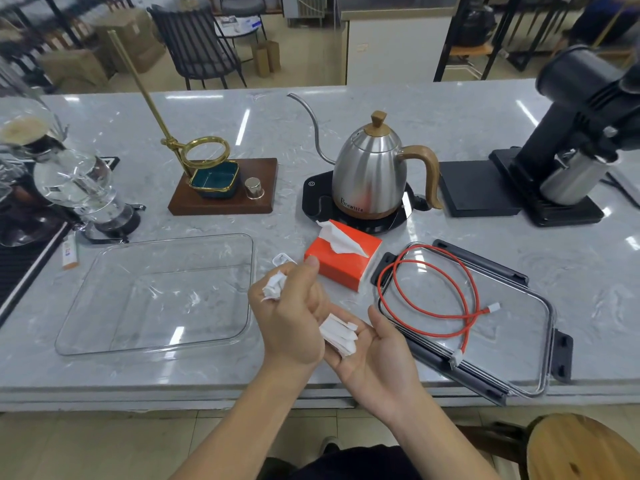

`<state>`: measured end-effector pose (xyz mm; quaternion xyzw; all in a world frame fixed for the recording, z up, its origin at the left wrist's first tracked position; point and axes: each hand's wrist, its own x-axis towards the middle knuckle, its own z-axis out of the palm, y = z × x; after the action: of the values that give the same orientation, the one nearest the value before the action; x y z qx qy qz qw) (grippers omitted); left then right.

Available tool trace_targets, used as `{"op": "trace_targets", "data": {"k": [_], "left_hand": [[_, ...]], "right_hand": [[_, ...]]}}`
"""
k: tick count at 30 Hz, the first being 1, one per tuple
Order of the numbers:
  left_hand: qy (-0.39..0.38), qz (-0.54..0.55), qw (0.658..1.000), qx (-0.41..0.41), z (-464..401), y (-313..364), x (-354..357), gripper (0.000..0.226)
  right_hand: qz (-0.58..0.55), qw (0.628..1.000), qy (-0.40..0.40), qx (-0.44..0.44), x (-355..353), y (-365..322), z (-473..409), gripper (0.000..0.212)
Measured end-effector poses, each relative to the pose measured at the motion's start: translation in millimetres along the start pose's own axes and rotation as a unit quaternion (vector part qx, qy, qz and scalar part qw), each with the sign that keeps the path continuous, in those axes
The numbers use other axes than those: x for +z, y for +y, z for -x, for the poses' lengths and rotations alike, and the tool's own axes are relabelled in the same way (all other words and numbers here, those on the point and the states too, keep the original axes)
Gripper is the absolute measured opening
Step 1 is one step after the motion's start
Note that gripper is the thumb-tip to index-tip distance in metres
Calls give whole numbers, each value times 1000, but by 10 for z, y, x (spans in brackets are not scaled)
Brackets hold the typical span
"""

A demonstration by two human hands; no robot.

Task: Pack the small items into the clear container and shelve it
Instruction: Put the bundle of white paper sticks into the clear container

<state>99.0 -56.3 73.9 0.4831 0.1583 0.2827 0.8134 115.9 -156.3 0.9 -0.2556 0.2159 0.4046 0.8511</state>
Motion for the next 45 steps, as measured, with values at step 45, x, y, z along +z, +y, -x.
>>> {"op": "trace_targets", "data": {"k": [45], "left_hand": [[145,151,971,-116,-15,203,-196,61]], "right_hand": [[561,705,38,-432,11,178,-33,48]]}}
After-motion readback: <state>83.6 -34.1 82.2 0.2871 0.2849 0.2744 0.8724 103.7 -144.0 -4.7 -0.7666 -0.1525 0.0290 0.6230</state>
